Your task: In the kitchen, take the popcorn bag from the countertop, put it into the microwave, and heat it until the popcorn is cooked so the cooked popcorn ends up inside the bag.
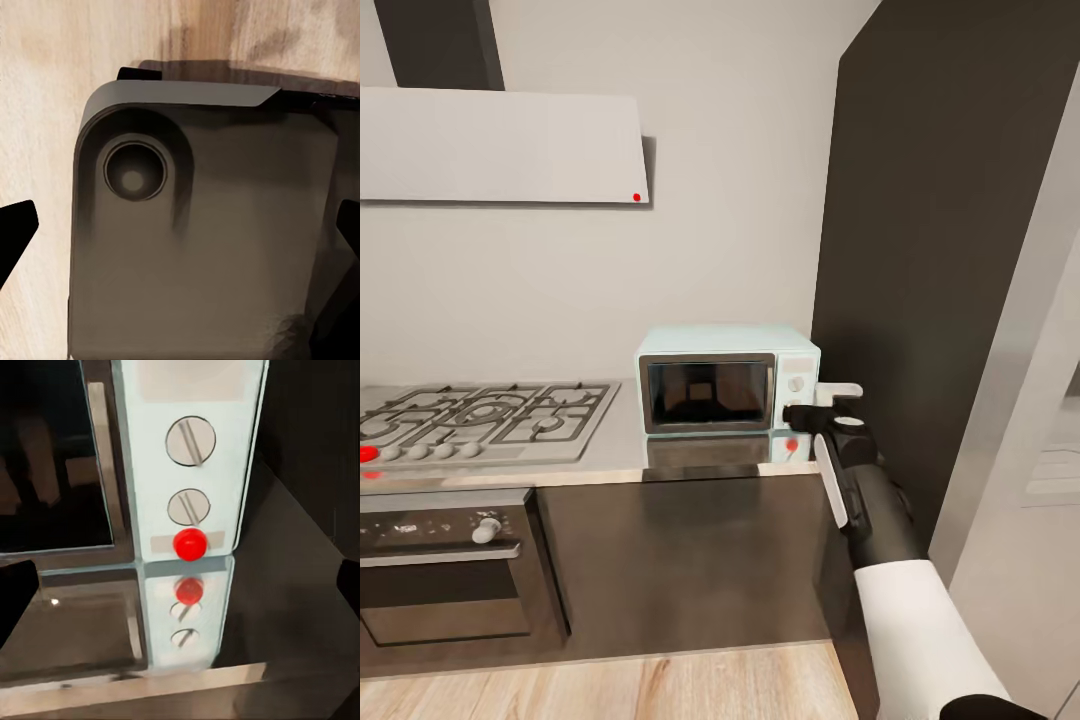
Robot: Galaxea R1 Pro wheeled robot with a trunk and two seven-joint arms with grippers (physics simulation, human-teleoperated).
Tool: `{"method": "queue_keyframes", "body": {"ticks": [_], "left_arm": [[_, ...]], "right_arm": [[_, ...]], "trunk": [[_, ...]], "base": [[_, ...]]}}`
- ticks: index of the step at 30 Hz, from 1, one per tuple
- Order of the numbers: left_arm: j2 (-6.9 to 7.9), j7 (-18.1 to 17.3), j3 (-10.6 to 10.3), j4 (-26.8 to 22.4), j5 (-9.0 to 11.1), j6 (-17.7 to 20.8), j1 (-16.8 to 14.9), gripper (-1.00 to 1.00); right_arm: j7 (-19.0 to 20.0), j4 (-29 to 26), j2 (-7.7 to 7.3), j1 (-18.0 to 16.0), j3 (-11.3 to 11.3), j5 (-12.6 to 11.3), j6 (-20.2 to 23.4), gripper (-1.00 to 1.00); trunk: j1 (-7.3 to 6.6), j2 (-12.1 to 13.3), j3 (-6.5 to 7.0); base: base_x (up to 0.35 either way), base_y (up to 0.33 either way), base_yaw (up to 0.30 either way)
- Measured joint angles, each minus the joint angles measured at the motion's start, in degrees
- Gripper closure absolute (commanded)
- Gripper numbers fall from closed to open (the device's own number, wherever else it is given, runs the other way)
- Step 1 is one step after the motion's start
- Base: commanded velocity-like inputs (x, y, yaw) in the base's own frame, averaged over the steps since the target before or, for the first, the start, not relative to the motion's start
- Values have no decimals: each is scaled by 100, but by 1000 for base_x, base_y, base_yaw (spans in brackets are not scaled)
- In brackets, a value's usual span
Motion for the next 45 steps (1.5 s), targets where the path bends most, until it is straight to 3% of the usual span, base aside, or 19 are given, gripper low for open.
{"method": "queue_keyframes", "body": {"ticks": [6,9,19,45], "left_arm": [[3,0,-3,-2,-2,0,0,-100],[3,0,-1,-4,-3,0,0,-100],[-3,22,-1,-4,-12,-7,0,-100],[0,24,-6,-4,-13,-8,0,-100]], "right_arm": [[20,-86,0,65,465,19,-342,-100],[44,-48,0,31,517,-13,-375,-100],[62,224,1,27,532,-37,-451,-100],[-80,219,0,25,470,6,-428,-100]], "trunk": [[0,0,0],[0,0,0],[0,0,0],[0,0,0]], "base": [[0,0,0],[0,0,0],[0,0,0],[0,0,84]]}}
